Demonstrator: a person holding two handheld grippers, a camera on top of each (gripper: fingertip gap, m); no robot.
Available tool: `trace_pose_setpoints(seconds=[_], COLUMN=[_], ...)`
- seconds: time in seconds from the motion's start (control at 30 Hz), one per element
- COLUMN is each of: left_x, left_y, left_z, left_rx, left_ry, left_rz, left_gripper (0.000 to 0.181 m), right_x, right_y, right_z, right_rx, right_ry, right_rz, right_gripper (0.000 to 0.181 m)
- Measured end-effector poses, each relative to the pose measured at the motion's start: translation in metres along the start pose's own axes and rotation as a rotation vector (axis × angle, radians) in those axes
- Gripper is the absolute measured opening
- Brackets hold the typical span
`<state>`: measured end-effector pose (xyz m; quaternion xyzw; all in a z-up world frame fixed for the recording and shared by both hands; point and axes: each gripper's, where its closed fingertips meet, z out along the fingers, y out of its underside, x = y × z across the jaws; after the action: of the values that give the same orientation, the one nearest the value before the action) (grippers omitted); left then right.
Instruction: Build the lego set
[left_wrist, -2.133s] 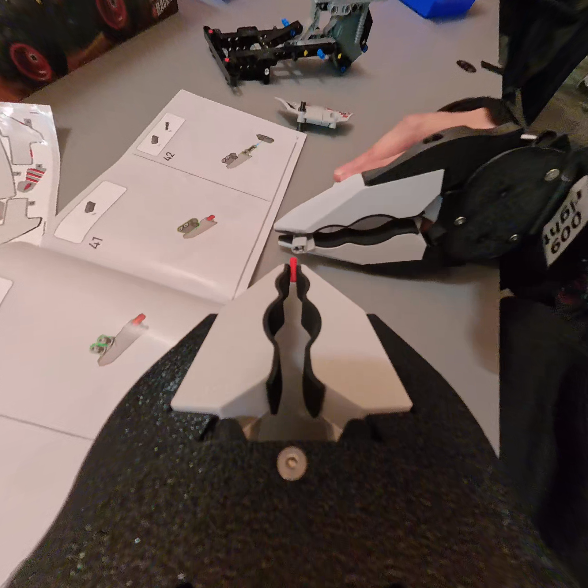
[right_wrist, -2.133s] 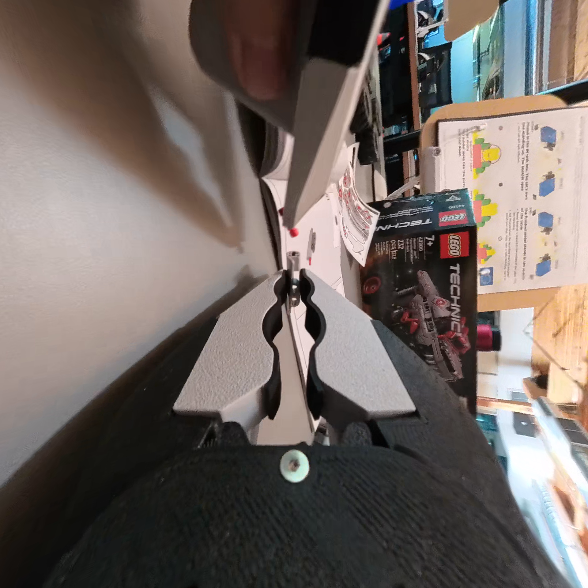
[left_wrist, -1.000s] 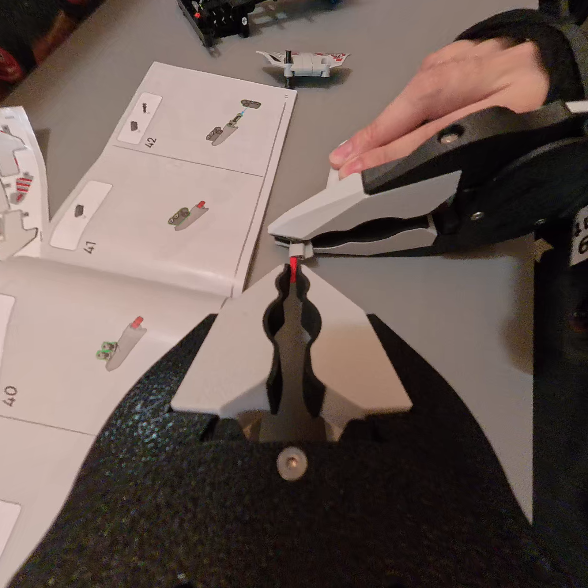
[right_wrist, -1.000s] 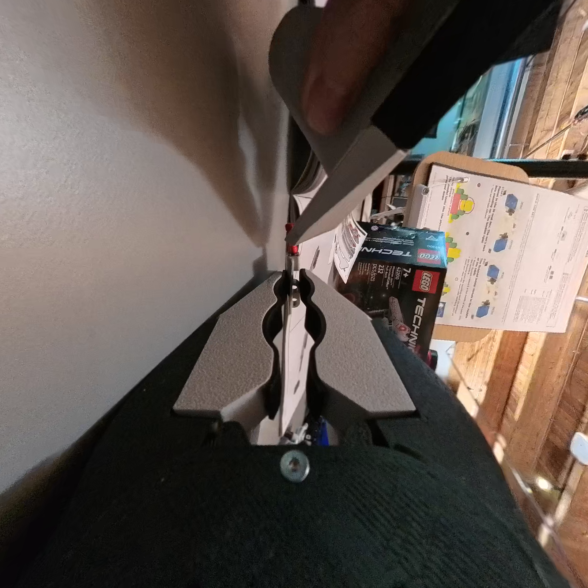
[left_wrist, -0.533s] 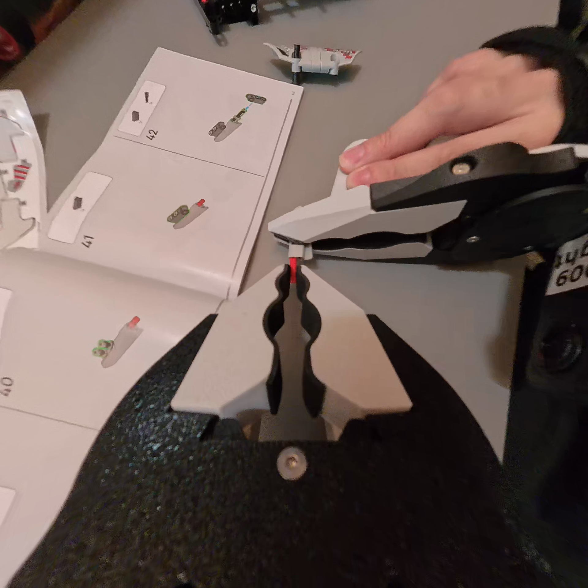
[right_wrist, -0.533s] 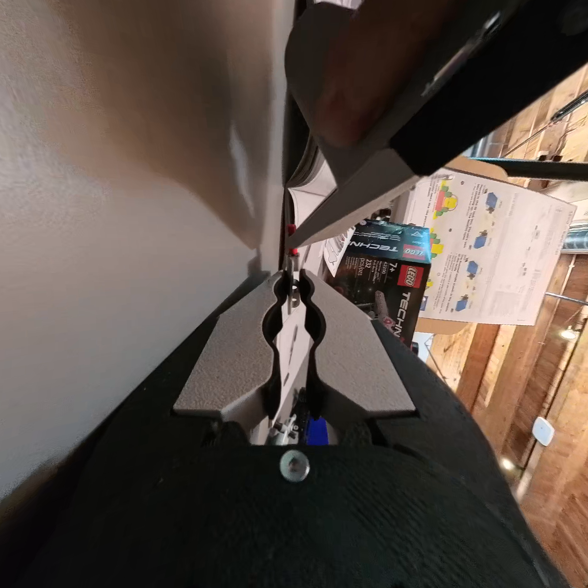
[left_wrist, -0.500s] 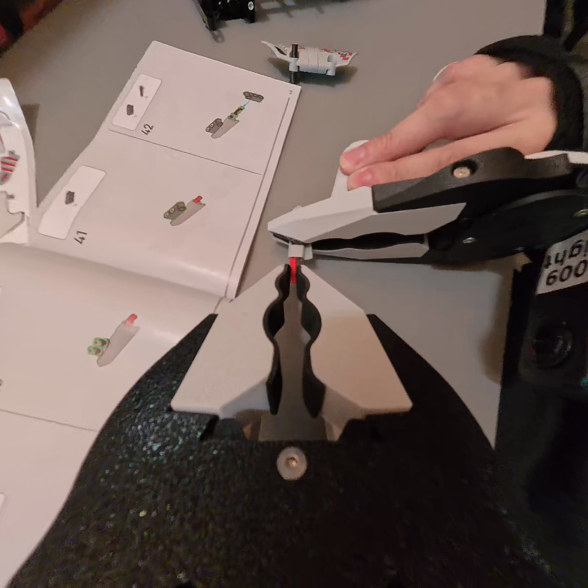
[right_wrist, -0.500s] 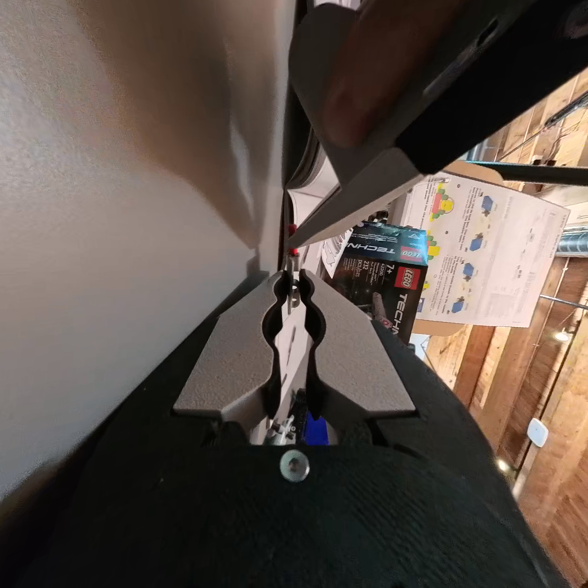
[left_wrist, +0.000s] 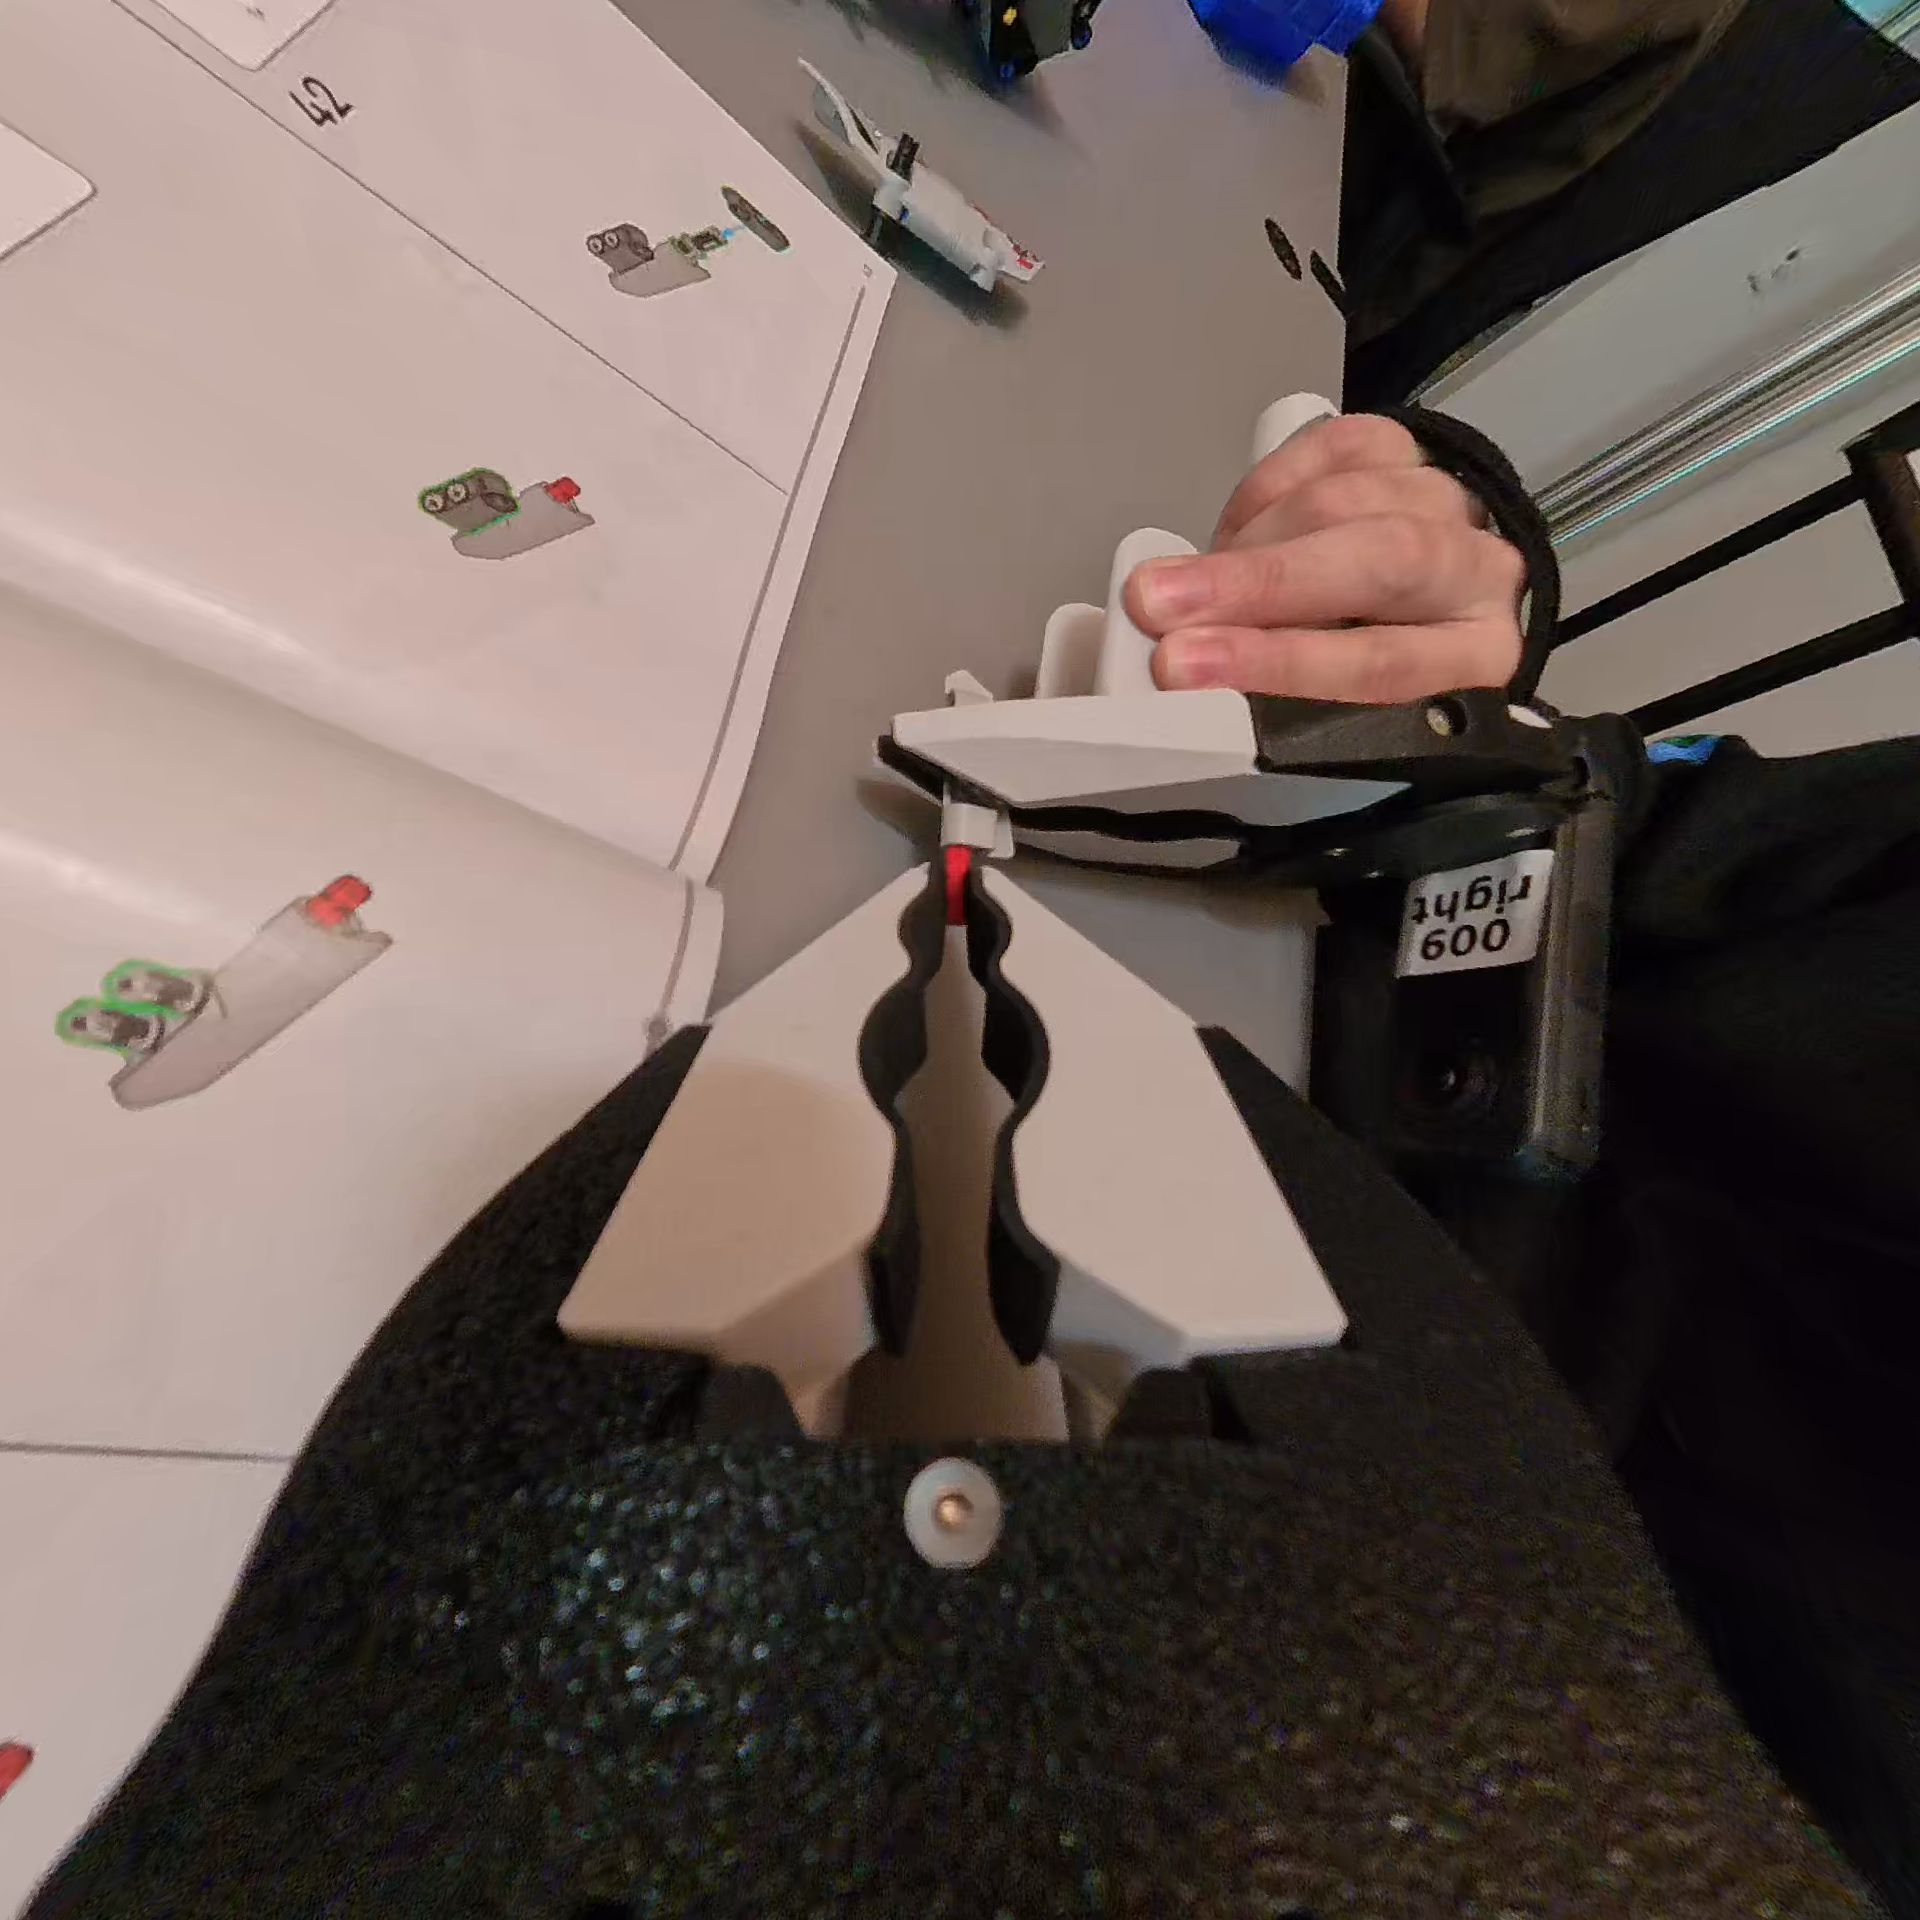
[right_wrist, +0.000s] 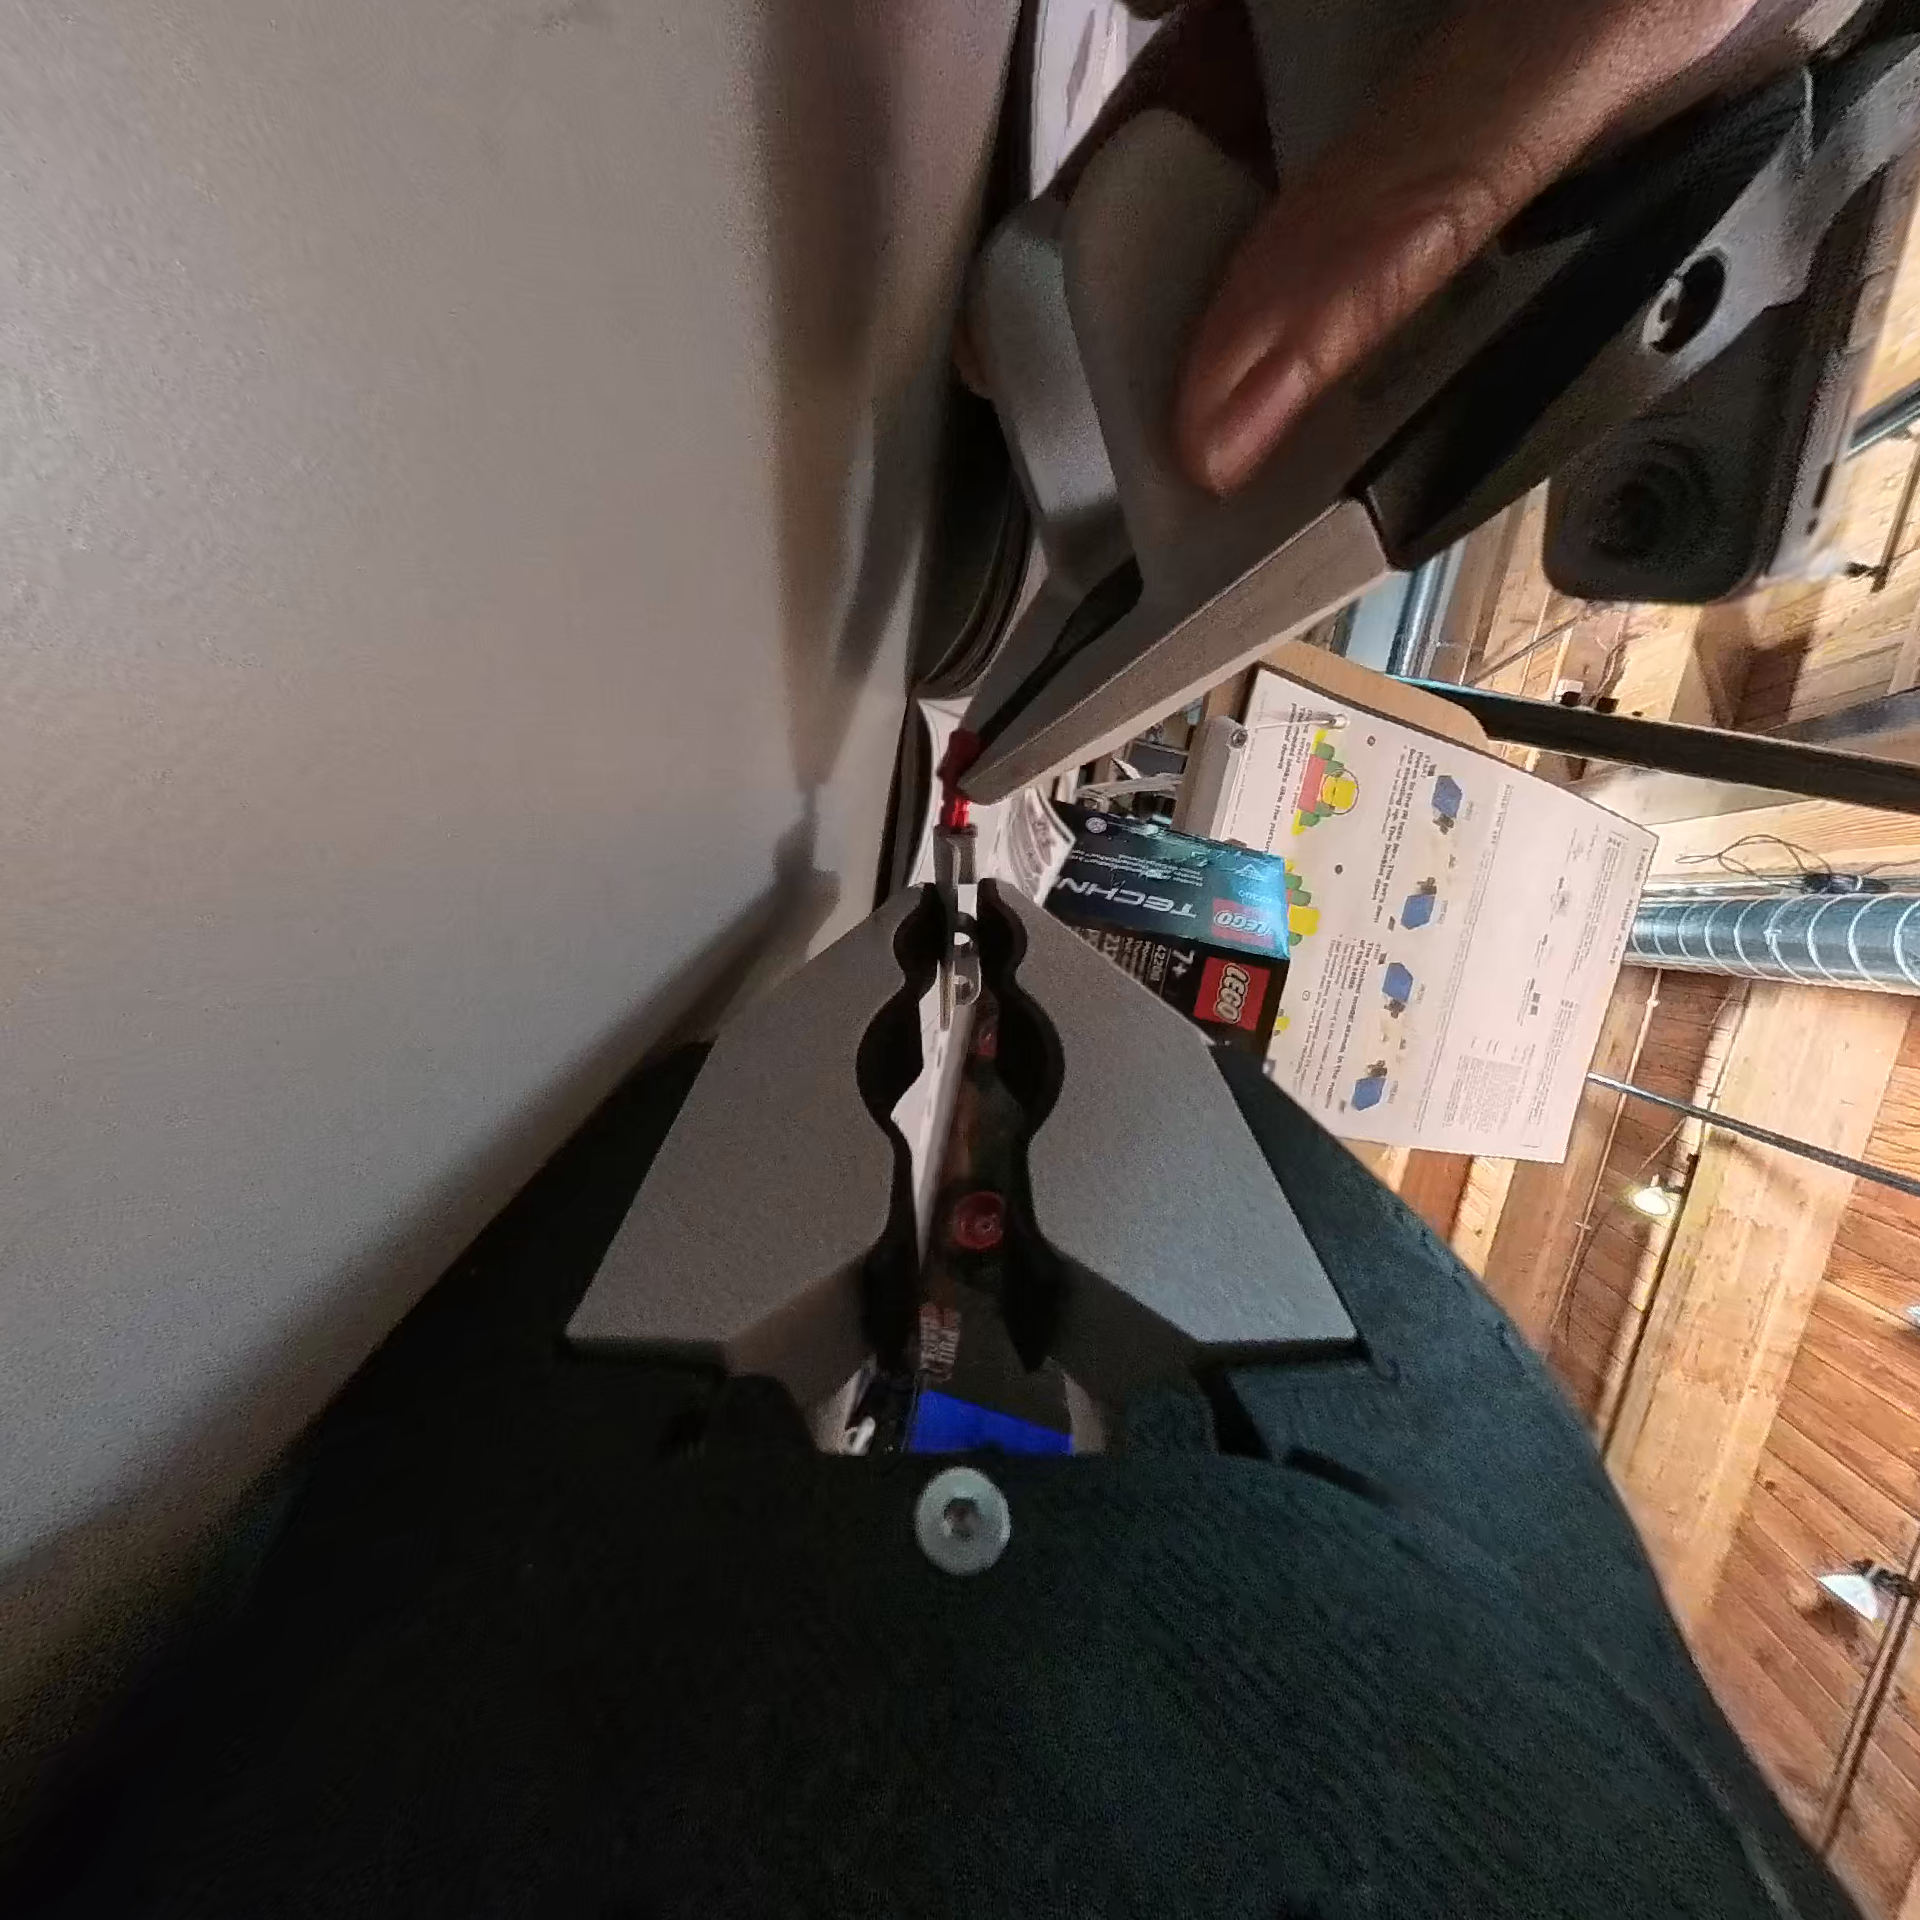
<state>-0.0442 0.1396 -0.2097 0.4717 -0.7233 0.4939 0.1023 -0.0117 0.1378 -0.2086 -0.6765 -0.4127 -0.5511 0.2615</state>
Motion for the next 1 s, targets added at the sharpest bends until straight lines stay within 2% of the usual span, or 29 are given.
trace_pose_setpoints(seconds=[0.1, 0.27, 0.4, 0.53, 0.73, 0.87, 0.93, 1.0], left_x=[-0.002, -0.009, -0.013, -0.011, -0.010, -0.013, -0.015, -0.016], left_y=[-0.002, -0.008, -0.014, -0.017, -0.023, -0.023, -0.022, -0.024], left_z=[0.004, 0.011, 0.017, 0.018, 0.020, 0.022, 0.023, 0.023], left_rx=[-0.012, -0.079, -0.083, -0.074, -0.091, -0.182, -0.198, -0.170], left_ry=[-0.073, -0.326, -0.453, -0.477, -0.598, -0.743, -0.780, -0.768], left_rz=[0.121, 0.546, 0.743, 0.825, 0.985, 1.131, 1.131, 1.025], left_gripper=[0.001, 0.001, 0.001, 0.001, 0.001, 0.001, 0.001, 0.001], right_x=[-0.004, -0.008, -0.014, -0.014, -0.013, -0.013, -0.015, -0.015], right_y=[0.003, 0.013, 0.019, 0.020, 0.023, 0.024, 0.025, 0.026], right_z=[0.000, 0.002, 0.003, 0.002, 0.003, 0.004, 0.005, 0.005], right_rx=[-0.006, -0.046, -0.070, -0.069, -0.083, -0.151, -0.191, -0.217], right_ry=[-0.036, -0.067, -0.116, -0.127, -0.151, -0.129, -0.126, -0.123], right_rz=[0.044, 0.100, 0.192, 0.239, 0.353, 0.270, 0.206, 0.202], right_gripper=[0.006, 0.006, 0.006, 0.006, 0.005, 0.005, 0.006, 0.006])
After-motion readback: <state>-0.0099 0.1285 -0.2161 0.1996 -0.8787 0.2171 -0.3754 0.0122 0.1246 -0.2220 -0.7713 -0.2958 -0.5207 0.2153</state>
